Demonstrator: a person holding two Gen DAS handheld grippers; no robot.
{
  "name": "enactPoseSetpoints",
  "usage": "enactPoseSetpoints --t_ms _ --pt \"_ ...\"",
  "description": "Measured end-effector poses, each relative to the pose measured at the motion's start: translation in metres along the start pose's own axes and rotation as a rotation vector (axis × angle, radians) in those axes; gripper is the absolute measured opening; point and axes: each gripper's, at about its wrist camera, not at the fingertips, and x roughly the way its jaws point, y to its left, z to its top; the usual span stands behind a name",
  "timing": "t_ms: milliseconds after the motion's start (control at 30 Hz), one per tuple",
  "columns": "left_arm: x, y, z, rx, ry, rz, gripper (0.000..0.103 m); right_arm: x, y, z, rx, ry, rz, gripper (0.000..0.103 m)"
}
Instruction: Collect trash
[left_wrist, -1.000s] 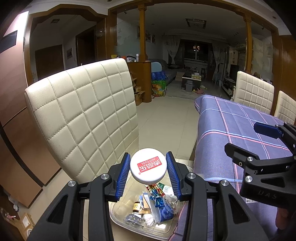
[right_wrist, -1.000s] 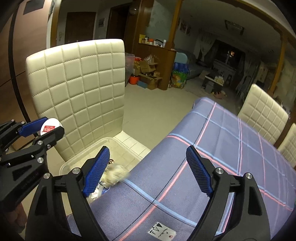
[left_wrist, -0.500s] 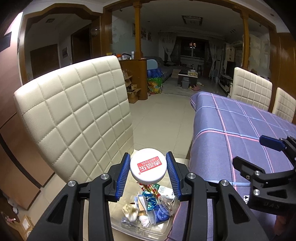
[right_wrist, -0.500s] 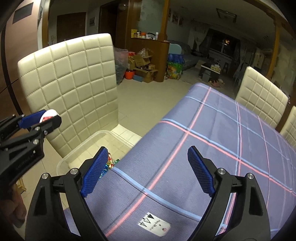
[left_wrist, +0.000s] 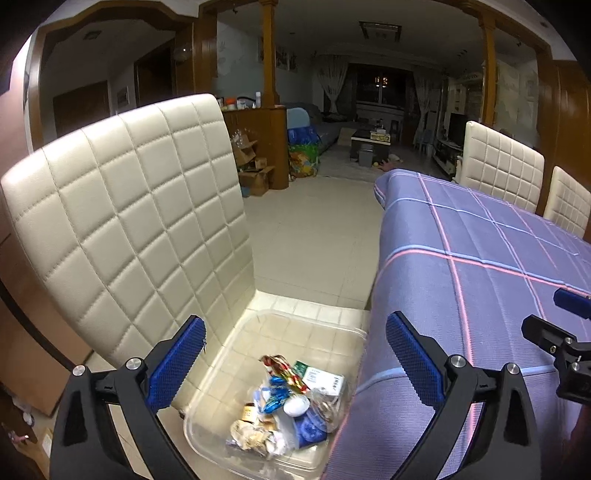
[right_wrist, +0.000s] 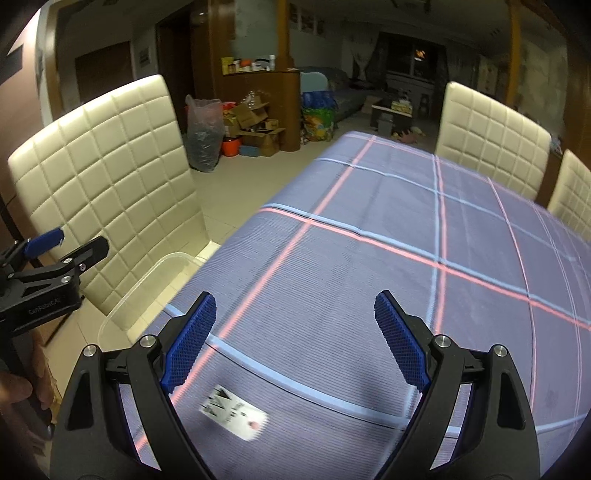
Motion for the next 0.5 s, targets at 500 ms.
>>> enactPoseSetpoints --t_ms 500 --pt "-0.026 -0.032 0.004 -0.012 -0.027 -0.098 0.096 -0.012 -0.020 -0.012 0.008 -0.015 -0.031 0.099"
